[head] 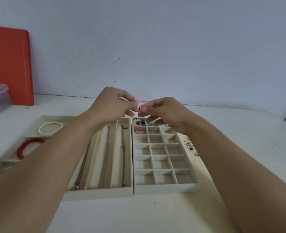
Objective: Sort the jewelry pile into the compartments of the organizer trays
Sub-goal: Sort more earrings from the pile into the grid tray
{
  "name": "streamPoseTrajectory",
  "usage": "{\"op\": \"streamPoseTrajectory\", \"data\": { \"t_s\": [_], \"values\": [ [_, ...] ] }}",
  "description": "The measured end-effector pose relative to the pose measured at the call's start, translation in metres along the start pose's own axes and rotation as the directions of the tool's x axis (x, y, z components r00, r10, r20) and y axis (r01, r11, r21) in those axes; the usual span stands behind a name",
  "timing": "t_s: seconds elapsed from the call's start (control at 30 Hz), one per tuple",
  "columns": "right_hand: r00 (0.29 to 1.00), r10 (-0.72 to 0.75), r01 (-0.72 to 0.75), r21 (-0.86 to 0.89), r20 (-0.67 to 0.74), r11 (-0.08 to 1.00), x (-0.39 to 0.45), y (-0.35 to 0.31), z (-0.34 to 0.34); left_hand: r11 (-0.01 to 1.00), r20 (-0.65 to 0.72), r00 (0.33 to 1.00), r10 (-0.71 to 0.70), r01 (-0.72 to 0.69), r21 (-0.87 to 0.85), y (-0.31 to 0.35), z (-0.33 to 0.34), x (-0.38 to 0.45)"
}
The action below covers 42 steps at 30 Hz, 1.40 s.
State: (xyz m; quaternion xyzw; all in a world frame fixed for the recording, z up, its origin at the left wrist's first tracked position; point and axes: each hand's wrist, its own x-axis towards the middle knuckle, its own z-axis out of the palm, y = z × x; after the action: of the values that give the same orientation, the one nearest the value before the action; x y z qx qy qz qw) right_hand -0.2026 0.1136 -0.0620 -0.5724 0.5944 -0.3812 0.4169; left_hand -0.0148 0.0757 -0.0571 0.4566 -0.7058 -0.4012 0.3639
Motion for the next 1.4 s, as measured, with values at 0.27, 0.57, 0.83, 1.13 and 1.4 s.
{"op": "streamPoseTrajectory", "data": {
  "t_s": [0.27, 0.57, 0.83, 1.13, 1.4],
  "values": [
    [0.998, 0.027, -0.035, 0.114, 0.064, 0.993, 0.000, 0.001, -0.001, 0.999, 0.043, 0.999, -0.010, 0.012, -0.037, 0.004, 0.000, -0.003],
    [1.000, -0.020, 0.022, 0.163, -0.015, 0.986, 0.005, 0.004, -0.005, 0.999, 0.029, 0.999, 0.017, -0.018, 0.028, 0.001, 0.000, -0.002],
    [0.998, -0.040, 0.037, 0.059, 0.055, 0.998, 0.007, 0.007, -0.008, 0.997, 0.057, 0.996, 0.069, -0.070, 0.019, 0.004, 0.000, -0.006],
    [0.999, -0.033, 0.033, -0.001, 0.044, 0.999, 0.005, 0.008, -0.012, 0.998, 0.112, 0.992, 0.061, -0.065, 0.027, 0.006, 0.003, -0.008],
    [0.993, 0.011, -0.012, 0.006, 0.118, 1.000, 0.001, 0.003, -0.017, 0.994, 0.043, 0.996, 0.075, -0.079, 0.076, 0.003, 0.003, -0.006]
  ]
}}
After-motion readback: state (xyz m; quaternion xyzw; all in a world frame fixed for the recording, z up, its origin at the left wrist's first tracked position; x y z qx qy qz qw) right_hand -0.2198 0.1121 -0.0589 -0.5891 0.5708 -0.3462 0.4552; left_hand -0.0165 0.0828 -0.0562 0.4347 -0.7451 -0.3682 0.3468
